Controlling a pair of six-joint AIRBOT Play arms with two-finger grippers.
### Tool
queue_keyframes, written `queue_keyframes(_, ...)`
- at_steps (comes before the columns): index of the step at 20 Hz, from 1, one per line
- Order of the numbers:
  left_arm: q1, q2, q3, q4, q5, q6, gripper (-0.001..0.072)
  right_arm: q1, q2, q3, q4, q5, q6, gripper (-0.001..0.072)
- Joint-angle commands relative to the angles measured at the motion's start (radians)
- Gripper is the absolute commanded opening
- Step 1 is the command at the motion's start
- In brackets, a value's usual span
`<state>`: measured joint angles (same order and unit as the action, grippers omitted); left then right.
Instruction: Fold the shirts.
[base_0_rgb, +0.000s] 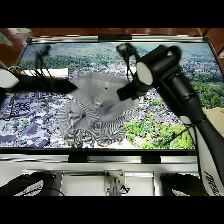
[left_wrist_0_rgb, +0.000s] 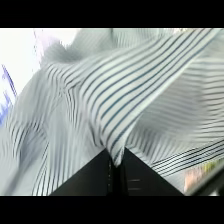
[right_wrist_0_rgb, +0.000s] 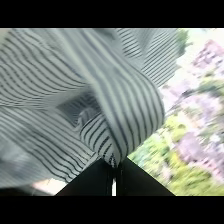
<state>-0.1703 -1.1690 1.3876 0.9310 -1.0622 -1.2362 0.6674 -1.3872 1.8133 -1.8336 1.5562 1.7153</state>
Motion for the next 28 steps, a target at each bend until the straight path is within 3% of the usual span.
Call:
queue_keyframes(1, 0.008, 0.011, 0.423, 0.010, 0.003, 0.010, 0.0056, 0.001, 0.043, 0.215, -0.286, -0.171, -0.066, 0.0080)
queue_keyframes(4, -0.057, 0.016, 0.739, 0.010, 0.105, 0.010, 0.0057, 0.002, 0.150, 0.299, -0.209, -0.592, -0.053, 0.0080)
queue_keyframes(6, -0.102, 0.063, 0.770, 0.013, 0.175, 0.028, 0.0057, 0.002, 0.209, 0.299, -0.084, -0.738, -0.055, 0.0080)
queue_keyframes(9, -0.109, 0.156, 0.648, 0.165, 0.062, -0.016, 0.0056, 0.002, 0.232, 0.298, 0.067, -0.592, -0.080, 0.0080)
queue_keyframes(12, -0.109, 0.183, 0.488, 0.513, -0.309, -0.216, 0.0056, 0.001, 0.230, 0.192, 0.161, -0.283, -0.063, 0.0080)
queue_keyframes(14, -0.109, 0.183, 0.330, 0.580, -0.435, -0.236, 0.0056, 0.001, 0.201, 0.082, 0.227, -0.080, -0.013, 0.0080)
queue_keyframes(17, -0.113, 0.175, 0.044, 0.552, -0.384, -0.286, 0.0057, 0.002, 0.097, -0.059, 0.328, 0.083, 0.020, 0.0080)
queue_keyframes(21, -0.111, 0.170, -0.247, 0.500, -0.216, -0.421, 0.0057, 0.001, -0.055, -0.095, 0.343, 0.074, 0.020, 0.0080)
queue_keyframes(27, -0.078, 0.171, -0.277, 0.491, -0.084, -0.434, 0.0060, 0.001, -0.124, -0.092, 0.362, 0.003, 0.020, 0.0080)
queue_keyframes(28, -0.054, 0.171, -0.277, 0.491, -0.082, -0.424, 0.0091, 0.002, -0.124, -0.090, 0.375, -0.006, 0.027, 0.0080)
